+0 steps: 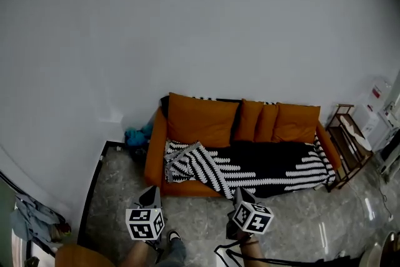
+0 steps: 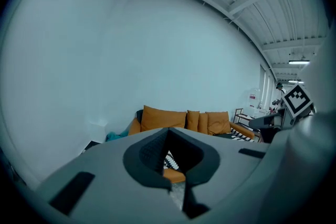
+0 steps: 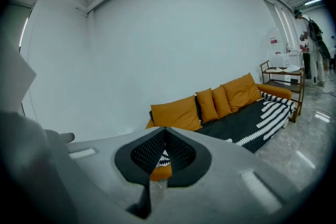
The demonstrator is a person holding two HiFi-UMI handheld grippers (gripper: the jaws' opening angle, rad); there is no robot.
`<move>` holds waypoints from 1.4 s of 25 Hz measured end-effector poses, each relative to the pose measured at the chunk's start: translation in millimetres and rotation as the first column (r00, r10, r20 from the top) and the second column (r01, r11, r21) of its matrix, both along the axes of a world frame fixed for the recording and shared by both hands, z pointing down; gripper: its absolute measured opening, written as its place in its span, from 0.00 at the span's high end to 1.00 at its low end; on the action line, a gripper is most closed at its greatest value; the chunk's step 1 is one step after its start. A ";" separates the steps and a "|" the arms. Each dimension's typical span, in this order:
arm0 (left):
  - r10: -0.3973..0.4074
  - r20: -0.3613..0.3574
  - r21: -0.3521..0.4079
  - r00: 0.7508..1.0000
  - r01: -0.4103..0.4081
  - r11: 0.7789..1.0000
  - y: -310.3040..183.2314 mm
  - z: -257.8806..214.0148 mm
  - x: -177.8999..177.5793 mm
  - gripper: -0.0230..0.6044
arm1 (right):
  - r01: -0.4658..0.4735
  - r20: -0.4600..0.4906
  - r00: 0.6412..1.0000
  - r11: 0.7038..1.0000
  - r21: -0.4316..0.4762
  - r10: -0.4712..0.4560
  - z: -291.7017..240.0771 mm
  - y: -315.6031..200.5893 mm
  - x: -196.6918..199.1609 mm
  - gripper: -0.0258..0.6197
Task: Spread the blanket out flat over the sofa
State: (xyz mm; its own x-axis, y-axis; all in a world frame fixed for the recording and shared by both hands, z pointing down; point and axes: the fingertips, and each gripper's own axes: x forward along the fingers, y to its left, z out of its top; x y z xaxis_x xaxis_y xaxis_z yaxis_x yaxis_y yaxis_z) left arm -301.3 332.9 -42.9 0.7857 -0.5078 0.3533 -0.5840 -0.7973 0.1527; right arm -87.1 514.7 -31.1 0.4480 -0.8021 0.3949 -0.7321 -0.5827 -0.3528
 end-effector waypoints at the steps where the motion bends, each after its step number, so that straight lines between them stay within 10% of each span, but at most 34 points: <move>1: 0.005 0.000 0.003 1.000 -0.005 1.000 -9.2 -1.0 6.8 0.98 | -0.004 -0.001 1.000 1.000 0.002 0.004 -0.7 -9.3 7.1 0.95; 19: -0.017 0.003 -0.010 1.000 0.017 1.000 -174.9 5.4 77.1 0.98 | 0.050 -0.008 0.999 0.998 -0.030 -0.050 -1.2 -182.5 79.7 0.95; 35: -0.045 0.035 -0.090 0.998 0.047 0.995 -206.3 34.8 136.4 0.98 | 0.143 -0.033 0.988 0.981 -0.128 -0.149 15.6 -238.0 128.7 0.95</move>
State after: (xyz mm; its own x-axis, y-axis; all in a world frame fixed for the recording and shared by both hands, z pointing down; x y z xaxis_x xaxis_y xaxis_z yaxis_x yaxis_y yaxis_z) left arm -164.8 126.6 -8.0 0.7495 -0.5078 0.4247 -0.6256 -0.7532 0.2035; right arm 41.6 276.7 -15.4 0.3480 -0.8054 0.4798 -0.8251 -0.5061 -0.2510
